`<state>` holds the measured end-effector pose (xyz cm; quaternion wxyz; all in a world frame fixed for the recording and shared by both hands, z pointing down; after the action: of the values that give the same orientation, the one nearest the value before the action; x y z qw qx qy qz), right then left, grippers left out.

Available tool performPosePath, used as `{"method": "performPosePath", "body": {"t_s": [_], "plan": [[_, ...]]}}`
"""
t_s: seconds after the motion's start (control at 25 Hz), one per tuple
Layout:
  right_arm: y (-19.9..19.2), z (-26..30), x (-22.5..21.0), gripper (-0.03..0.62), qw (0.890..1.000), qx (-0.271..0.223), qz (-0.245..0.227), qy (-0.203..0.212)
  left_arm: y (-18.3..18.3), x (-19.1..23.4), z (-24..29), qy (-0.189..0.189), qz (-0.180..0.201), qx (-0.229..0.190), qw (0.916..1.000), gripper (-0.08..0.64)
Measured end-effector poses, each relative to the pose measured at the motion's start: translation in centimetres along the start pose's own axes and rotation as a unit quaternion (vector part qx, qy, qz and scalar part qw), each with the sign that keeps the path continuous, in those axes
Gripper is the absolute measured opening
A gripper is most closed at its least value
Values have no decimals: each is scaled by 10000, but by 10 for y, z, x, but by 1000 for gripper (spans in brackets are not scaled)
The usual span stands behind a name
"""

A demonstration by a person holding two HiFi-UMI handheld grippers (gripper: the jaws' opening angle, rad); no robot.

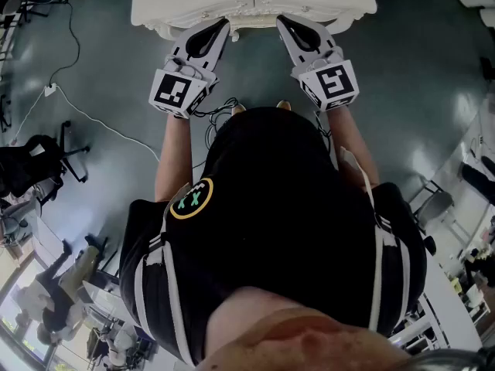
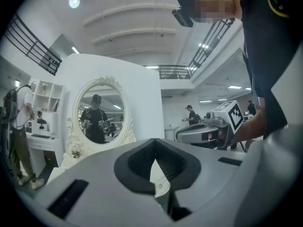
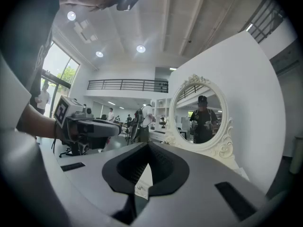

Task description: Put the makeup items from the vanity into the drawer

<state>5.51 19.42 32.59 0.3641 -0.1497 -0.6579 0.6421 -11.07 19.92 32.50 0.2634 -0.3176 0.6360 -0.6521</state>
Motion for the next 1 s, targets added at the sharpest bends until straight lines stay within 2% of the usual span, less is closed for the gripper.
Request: {"method": "performPosePath", "body": {"t_s": [0.64, 0.84, 1.0], "plan": [[-10, 5, 0, 27, 9999, 21, 134, 40, -4, 2, 3, 9, 3, 5, 10000, 18], [-10, 4, -3, 92, 9998, 2, 218, 51, -4, 1, 6, 30, -20, 2, 10000, 18], [-10, 8, -2, 207, 9995, -24, 301, 107, -5, 4, 7, -9, 11, 43, 10000, 18]]}}
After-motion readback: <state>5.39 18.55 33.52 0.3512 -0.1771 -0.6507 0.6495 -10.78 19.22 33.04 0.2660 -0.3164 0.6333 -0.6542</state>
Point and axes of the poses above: the fingertips, and each gripper's own axes: z forward along the fingers, x to its left, y out of its top, the point moved 5 cm from there along -z, backward along the fingers, and after that the axes turned 10 degrees about -z, right-handed, at the moved point
